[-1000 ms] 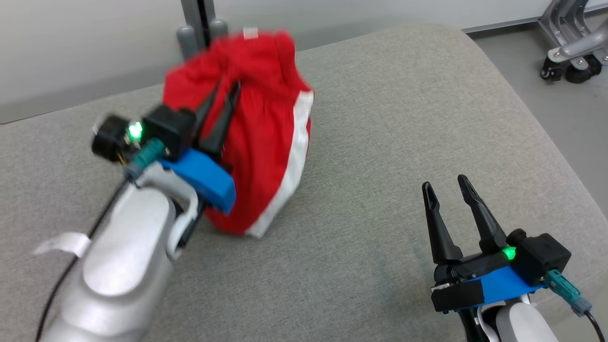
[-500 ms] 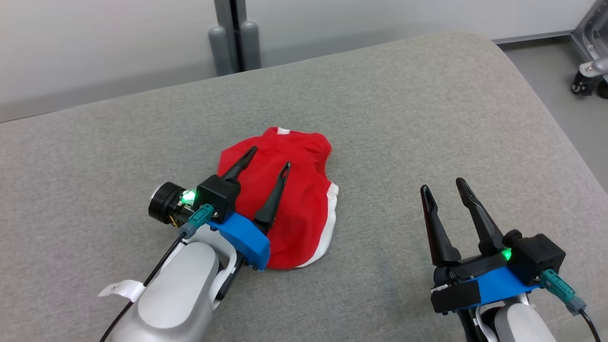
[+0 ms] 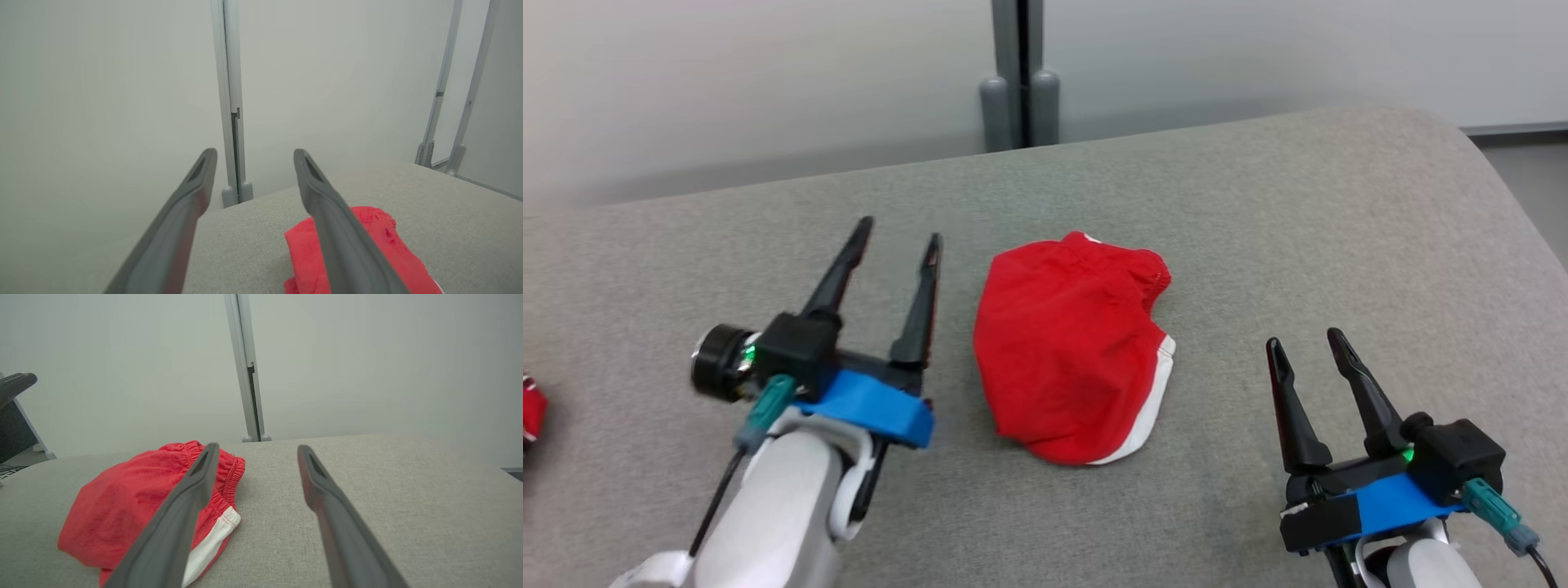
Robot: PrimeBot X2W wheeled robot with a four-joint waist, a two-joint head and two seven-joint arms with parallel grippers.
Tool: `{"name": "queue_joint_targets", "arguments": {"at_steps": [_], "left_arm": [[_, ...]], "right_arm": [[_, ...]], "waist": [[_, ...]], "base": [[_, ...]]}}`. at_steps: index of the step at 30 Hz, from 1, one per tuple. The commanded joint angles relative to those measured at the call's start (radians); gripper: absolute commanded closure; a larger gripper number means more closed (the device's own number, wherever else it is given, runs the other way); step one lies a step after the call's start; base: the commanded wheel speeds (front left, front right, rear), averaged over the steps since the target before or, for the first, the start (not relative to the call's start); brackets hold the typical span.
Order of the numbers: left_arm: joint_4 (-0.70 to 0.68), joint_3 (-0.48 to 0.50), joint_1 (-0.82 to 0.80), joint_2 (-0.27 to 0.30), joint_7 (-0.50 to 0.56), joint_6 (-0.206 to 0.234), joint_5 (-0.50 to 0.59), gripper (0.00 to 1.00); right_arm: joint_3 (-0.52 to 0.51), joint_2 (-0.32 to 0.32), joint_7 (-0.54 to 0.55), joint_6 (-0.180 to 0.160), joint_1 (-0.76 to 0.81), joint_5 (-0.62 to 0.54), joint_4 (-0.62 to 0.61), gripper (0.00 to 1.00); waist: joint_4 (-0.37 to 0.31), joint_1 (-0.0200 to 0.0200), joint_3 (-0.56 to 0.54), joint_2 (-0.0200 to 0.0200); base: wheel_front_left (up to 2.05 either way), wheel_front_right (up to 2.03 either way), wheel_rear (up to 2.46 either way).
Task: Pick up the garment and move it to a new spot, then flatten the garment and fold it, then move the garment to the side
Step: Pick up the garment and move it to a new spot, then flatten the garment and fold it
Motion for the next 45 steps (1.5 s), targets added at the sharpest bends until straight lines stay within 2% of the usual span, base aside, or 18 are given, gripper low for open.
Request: {"name": "queue_joint_targets", "arguments": {"at_steps": [1,10,16,29,45], "left_arm": [[-0.028,0.043,0.045,0.012,-0.005,0.013,0.013,0.0],[-0.091,0.2,0.201,0.035,-0.005,0.043,0.056,0.0],[-0.121,0.287,0.303,0.039,-0.005,0.046,0.084,0.0],[-0.158,0.332,0.453,-0.011,-0.005,0.029,0.14,0.0],[-0.167,0.371,0.463,-0.029,-0.005,0.022,0.165,0.0]], "right_arm": [[-0.011,-0.003,-0.004,0.0,0.013,-0.008,0.004,0.0],[-0.052,-0.002,-0.004,0.0,0.046,-0.025,0.017,0.0],[-0.07,-0.002,-0.004,0.0,0.073,-0.039,0.021,0.0],[-0.093,-0.002,0.008,0.0,0.135,-0.057,0.032,0.0],[-0.094,-0.002,0.015,0.0,0.128,-0.053,0.041,0.0]], "waist": [[0.031,0.0,-0.021,0.0],[0.093,0.0,-0.067,0.0],[0.128,0.0,-0.09,0.0],[0.169,0.0,-0.141,0.0],[0.16,0.0,-0.137,0.0]], "base": [[0.0,0.0,0.0],[0.0,0.0,0.0],[0.0,0.0,0.0],[0.0,0.0,0.0],[0.0,0.0,0.0]]}}
